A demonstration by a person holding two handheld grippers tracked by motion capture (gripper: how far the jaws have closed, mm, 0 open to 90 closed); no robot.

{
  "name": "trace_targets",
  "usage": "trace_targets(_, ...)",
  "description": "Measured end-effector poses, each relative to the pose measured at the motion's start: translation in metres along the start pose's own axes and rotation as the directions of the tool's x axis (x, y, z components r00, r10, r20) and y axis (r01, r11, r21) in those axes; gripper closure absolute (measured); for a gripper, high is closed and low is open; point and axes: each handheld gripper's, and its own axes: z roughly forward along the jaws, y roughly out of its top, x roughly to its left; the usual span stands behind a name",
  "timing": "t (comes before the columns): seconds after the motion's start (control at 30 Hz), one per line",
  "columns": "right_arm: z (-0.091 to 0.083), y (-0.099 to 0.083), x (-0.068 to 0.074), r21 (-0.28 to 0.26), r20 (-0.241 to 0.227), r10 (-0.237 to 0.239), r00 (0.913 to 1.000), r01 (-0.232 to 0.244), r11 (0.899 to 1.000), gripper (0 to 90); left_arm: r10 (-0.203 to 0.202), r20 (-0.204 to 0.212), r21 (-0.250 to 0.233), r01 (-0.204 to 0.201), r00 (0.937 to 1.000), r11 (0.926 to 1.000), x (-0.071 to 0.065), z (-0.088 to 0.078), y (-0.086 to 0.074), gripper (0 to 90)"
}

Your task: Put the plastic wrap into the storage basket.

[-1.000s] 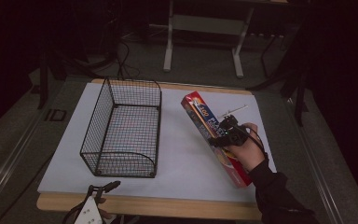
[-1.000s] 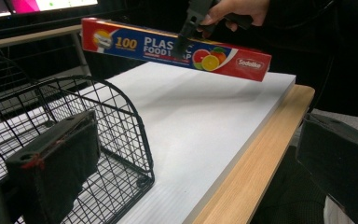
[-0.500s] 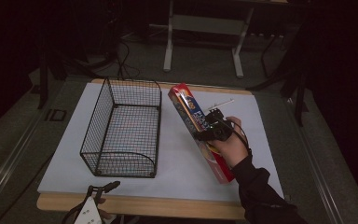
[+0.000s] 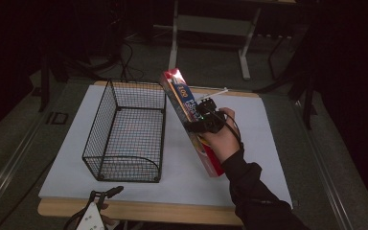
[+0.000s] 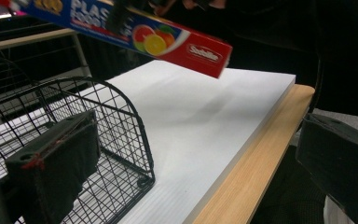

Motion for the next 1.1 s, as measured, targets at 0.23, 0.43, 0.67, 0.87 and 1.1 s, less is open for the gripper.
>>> trace_targets(0.23,-0.008,0.027,0.015,-0.045,-0.003,0.005,1.0000,-0.005,0.999,39.5,0.003,0.003,0.002,-0.003,1.0000,1.0000,0.000,0.000,0.000,0.2)
trace_targets(0.43,-0.014,0.048,0.024,-0.073,0.005,0.012,0.9999,-0.012,0.997,39.5,0.006,0.003,0.003,-0.006,1.0000,1.0000,0.000,-0.001,0.000,0.2)
trace_targets(0.67,-0.016,0.069,0.032,-0.103,0.009,0.023,0.9997,-0.022,0.994,39.5,0.006,0.007,0.002,-0.006,1.0000,1.0000,0.000,-0.001,0.000,0.2)
trace_targets(0.87,-0.013,0.081,0.040,-0.122,0.003,0.031,0.9995,-0.030,0.992,39.5,0.008,0.012,0.002,-0.008,0.9999,1.0000,-0.001,-0.001,0.000,0.2)
trace_targets(1.1,-0.006,0.090,0.053,-0.138,-0.006,0.034,0.9994,-0.034,0.990,39.5,0.010,0.017,0.003,-0.010,0.9998,1.0000,0.000,-0.001,0.000,0.2)
